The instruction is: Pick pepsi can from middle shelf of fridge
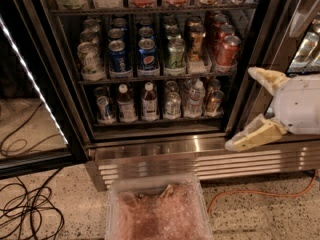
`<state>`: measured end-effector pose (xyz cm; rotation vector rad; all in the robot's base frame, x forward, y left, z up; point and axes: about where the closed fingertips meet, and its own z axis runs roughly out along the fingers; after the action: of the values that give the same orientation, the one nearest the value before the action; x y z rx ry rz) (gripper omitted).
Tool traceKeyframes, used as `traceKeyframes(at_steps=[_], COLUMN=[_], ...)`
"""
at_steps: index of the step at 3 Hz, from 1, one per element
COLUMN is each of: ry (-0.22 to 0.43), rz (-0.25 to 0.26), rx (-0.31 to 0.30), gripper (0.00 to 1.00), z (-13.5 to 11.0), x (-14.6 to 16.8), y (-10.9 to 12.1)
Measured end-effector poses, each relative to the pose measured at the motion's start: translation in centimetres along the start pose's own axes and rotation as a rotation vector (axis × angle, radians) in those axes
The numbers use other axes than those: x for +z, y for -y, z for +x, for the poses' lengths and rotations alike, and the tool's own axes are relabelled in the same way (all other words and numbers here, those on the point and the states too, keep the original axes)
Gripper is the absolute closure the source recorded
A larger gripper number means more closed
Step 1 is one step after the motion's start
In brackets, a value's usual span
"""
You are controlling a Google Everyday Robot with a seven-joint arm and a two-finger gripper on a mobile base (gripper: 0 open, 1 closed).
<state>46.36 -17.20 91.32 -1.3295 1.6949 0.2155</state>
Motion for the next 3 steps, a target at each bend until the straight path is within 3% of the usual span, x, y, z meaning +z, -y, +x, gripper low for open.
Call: traceKeyframes(at_steps=[1,3], ry=[0.053,0.061], rz=[0.062,0.046], rx=[0.027,-0.002], gripper=[0.00,0.00], z=[-1.66,-2.26], x=[0.55,1.00], y=[1.16,0.95])
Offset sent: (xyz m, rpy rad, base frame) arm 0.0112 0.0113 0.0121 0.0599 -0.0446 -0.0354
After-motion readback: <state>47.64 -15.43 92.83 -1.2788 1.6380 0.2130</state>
